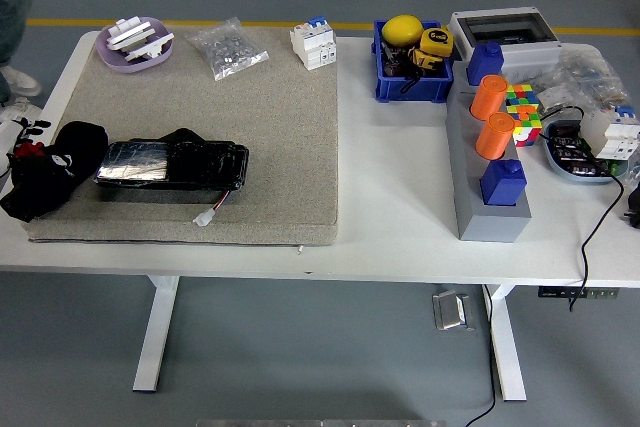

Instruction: Pick the rag up,wipe the panel,place it on the desk

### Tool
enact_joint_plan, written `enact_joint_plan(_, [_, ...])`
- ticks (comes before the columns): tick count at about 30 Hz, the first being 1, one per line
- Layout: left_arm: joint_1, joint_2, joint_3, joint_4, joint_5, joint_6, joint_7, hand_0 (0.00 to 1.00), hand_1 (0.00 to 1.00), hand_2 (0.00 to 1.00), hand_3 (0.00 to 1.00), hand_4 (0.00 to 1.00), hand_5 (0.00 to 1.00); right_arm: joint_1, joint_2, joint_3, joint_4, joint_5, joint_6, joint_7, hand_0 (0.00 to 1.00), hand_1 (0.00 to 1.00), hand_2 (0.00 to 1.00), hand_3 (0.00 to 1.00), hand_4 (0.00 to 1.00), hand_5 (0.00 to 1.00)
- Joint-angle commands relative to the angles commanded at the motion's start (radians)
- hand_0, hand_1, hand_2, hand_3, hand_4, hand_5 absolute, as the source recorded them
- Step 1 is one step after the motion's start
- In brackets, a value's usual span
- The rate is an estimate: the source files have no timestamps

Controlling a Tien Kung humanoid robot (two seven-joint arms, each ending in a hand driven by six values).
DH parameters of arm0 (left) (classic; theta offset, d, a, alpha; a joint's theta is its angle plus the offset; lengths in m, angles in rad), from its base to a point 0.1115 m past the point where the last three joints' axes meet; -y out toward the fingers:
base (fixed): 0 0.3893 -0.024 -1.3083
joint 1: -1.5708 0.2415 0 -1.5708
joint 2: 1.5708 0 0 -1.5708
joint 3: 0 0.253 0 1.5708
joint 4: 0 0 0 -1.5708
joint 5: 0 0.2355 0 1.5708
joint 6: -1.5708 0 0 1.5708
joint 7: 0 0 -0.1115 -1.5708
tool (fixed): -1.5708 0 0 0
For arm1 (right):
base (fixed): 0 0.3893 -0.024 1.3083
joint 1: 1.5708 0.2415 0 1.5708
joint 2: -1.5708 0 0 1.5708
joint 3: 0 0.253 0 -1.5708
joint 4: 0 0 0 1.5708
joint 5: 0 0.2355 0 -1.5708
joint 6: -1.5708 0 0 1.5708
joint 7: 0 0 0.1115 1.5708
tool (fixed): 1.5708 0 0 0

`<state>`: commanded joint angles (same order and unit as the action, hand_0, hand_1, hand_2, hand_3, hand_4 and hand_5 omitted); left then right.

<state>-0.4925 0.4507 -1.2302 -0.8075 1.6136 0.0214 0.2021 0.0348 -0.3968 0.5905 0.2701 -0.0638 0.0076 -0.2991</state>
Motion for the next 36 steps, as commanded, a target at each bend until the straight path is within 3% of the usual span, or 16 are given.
enact_joint_plan(8, [-0.032, -0.007, 0.028, 0.051, -0.026, 0.001, -0.014, 0.866, 0.890, 0.891, 0.849, 0.848, 0.239, 0.001, 0.005, 0.021, 0.001, -0.008, -0.002, 0.002, 0.760, 0.725, 0.719, 0.645, 0.964, 0.490])
enact_joint_plan(9, [-0.035, -0.009, 0.032, 0.055, -0.028, 0.001, -0.015, 0.780, 0.846, 0.855, 0.791, 0.849, 0.238, 0.001, 0.005, 0.024, 0.000, -0.009, -0.002, 0.003, 0.759, 0.725, 0.719, 0.646, 0.964, 0.489])
enact_joint_plan(14, [-0.052, -0.019, 0.053, 0.081, -0.041, 0.000, -0.018, 0.780, 0.846, 0.855, 0.791, 0.849, 0.238, 0.002, 0.006, 0.029, 0.000, -0.008, -0.003, 0.004, 0.759, 0.725, 0.719, 0.646, 0.964, 0.489])
enact_joint_plan(15, [-0.055, -0.021, 0.057, 0.085, -0.043, 0.001, -0.017, 0.599, 0.801, 0.834, 0.722, 0.848, 0.240, 0.003, 0.006, 0.029, 0.000, -0.007, -0.004, 0.005, 0.760, 0.725, 0.719, 0.646, 0.965, 0.489])
enact_joint_plan(20, [-0.061, -0.029, 0.072, 0.103, -0.051, 0.011, -0.014, 0.599, 0.801, 0.834, 0.722, 0.848, 0.240, 0.003, 0.006, 0.031, 0.000, -0.005, -0.006, 0.006, 0.760, 0.725, 0.719, 0.646, 0.965, 0.489])
enact_joint_plan(21, [-0.062, -0.030, 0.074, 0.107, -0.054, 0.014, -0.014, 0.464, 0.736, 0.809, 0.661, 0.802, 0.180, 0.003, 0.007, 0.031, 0.000, -0.005, -0.006, 0.006, 0.760, 0.725, 0.719, 0.647, 0.965, 0.489])
enact_joint_plan(26, [-0.066, -0.034, 0.089, 0.121, -0.060, 0.037, -0.009, 0.464, 0.736, 0.809, 0.661, 0.802, 0.180, 0.002, 0.008, 0.033, 0.000, -0.003, -0.007, 0.008, 0.760, 0.725, 0.719, 0.647, 0.965, 0.489])
enact_joint_plan(27, [-0.066, -0.034, 0.091, 0.122, -0.062, 0.042, -0.009, 0.368, 0.680, 0.774, 0.597, 0.645, 0.074, 0.002, 0.008, 0.033, 0.000, -0.003, -0.007, 0.008, 0.759, 0.723, 0.719, 0.647, 0.965, 0.489])
enact_joint_plan(32, [-0.067, -0.037, 0.098, 0.133, -0.066, 0.056, -0.006, 0.368, 0.680, 0.774, 0.597, 0.645, 0.074, 0.003, 0.009, 0.049, 0.001, -0.013, -0.009, 0.011, 0.759, 0.723, 0.719, 0.647, 0.965, 0.489])
enact_joint_plan(33, [-0.067, -0.037, 0.099, 0.134, -0.068, 0.059, -0.006, 0.337, 0.596, 0.750, 0.580, 0.557, 0.019, 0.003, 0.009, 0.051, 0.002, -0.014, -0.009, 0.011, 0.758, 0.723, 0.718, 0.647, 0.966, 0.489])
enact_joint_plan(36, [-0.067, -0.038, 0.107, 0.136, -0.069, 0.066, -0.005, 0.337, 0.596, 0.750, 0.580, 0.557, 0.019, 0.004, 0.009, 0.054, 0.002, -0.017, -0.010, 0.012, 0.758, 0.723, 0.718, 0.647, 0.966, 0.489])
